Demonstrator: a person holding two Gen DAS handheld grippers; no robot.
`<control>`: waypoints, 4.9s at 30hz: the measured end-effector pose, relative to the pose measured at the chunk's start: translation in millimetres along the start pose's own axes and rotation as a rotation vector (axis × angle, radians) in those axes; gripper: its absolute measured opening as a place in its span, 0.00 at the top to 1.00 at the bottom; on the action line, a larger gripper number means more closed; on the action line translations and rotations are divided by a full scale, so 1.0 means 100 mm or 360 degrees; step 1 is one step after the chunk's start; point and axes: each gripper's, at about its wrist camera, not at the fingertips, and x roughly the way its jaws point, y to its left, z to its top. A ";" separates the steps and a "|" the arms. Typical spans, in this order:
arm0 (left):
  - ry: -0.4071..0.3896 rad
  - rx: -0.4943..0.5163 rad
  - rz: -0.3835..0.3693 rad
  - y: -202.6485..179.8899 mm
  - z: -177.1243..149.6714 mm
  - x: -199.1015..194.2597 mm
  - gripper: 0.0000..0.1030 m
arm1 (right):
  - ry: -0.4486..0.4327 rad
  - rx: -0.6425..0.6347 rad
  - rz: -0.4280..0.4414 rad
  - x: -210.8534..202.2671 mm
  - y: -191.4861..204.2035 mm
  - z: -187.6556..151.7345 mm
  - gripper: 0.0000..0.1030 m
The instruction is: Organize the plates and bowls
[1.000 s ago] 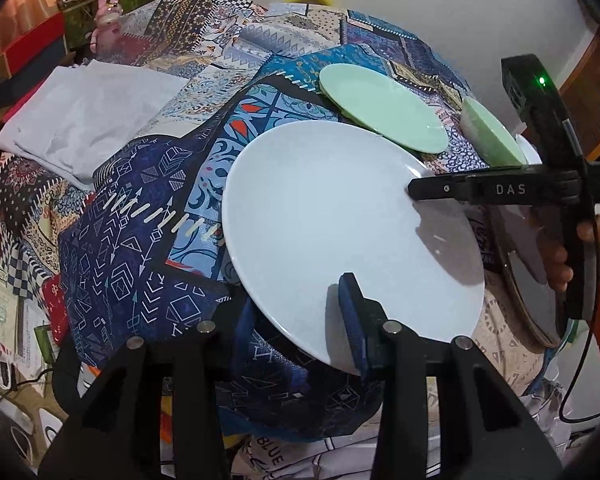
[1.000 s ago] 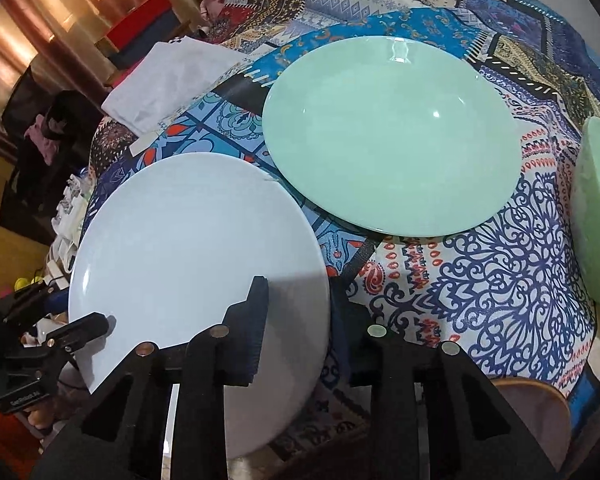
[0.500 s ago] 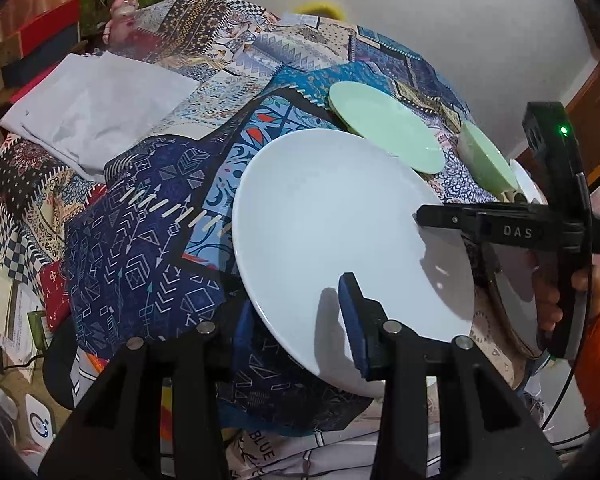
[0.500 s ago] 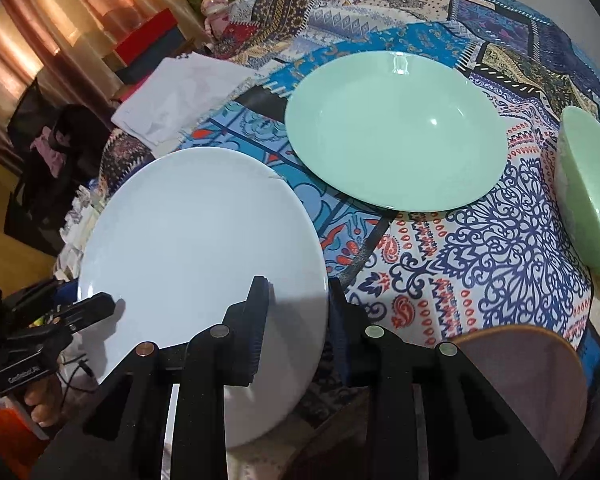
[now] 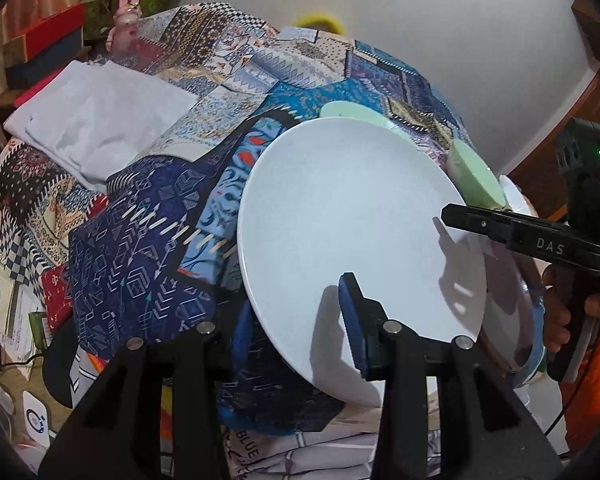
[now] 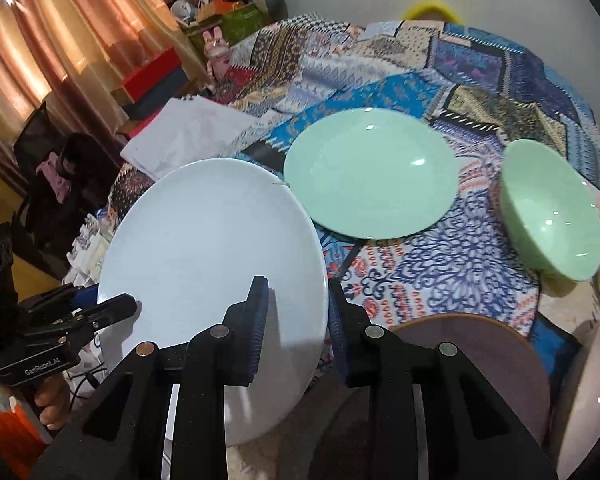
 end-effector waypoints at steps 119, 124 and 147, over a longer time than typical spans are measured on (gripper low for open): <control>-0.0169 0.0458 0.0103 -1.21 0.60 0.28 0.17 | -0.0279 0.0298 -0.0234 -0.72 -0.67 -0.45 0.47; -0.0150 0.0400 0.0173 -0.97 0.81 0.47 0.16 | -0.0250 0.0279 -0.0227 -0.50 -0.63 -0.24 0.44; 0.0144 0.0437 0.0239 -0.53 1.61 1.62 0.60 | 0.0030 0.0307 -0.0231 0.45 -0.92 0.36 0.64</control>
